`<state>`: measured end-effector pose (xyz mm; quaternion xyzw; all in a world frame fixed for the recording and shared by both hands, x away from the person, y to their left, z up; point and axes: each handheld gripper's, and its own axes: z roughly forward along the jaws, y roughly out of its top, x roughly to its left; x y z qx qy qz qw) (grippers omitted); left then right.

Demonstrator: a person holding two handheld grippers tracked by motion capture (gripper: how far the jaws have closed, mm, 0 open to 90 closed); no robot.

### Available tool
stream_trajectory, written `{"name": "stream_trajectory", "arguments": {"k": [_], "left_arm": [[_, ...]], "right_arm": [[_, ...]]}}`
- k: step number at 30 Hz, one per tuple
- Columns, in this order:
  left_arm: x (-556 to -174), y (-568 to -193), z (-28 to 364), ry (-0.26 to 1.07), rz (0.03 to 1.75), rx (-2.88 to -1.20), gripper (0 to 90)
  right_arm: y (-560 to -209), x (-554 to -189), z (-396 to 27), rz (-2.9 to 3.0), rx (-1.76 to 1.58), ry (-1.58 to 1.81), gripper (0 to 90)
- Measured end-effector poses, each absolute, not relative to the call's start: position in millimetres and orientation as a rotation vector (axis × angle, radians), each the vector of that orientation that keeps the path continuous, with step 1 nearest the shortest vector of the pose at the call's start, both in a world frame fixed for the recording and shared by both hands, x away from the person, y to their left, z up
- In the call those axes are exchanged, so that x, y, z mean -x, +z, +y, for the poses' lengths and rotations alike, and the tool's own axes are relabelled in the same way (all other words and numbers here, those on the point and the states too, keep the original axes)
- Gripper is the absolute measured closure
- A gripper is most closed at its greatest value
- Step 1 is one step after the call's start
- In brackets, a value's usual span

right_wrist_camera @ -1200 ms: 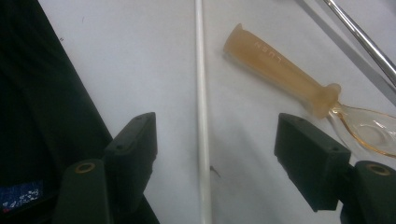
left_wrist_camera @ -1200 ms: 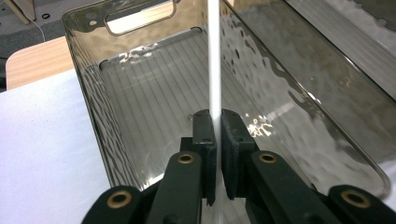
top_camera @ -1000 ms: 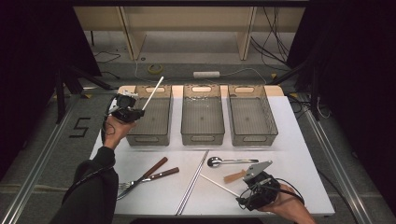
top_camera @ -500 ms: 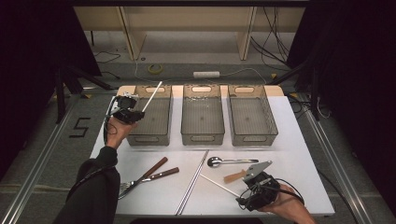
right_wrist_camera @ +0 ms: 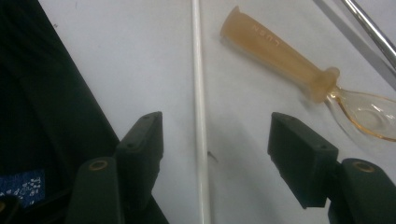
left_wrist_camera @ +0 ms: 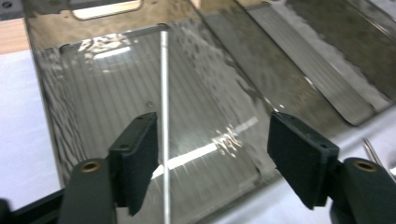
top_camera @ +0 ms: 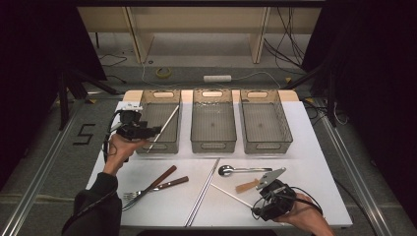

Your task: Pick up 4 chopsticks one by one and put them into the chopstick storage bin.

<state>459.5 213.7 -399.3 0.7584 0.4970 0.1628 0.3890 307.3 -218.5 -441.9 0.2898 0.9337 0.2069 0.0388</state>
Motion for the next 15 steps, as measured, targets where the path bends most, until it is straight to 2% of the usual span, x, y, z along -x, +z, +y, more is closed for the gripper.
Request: {"name": "stream_trajectory", "arguments": {"k": [8,15], "left_arm": [[-430.3,-397.2,204.5,0.406,1.182,-1.936,23.2],[-401.3,-400.1,192.8,0.444,1.097,-1.923,20.7]], "right_arm": [[-440.0,-309.7,-218.7,2.891,-0.917,0.516,48.5],[-443.5,-308.0,-216.5,2.932,-0.92,0.444,58.0]]}}
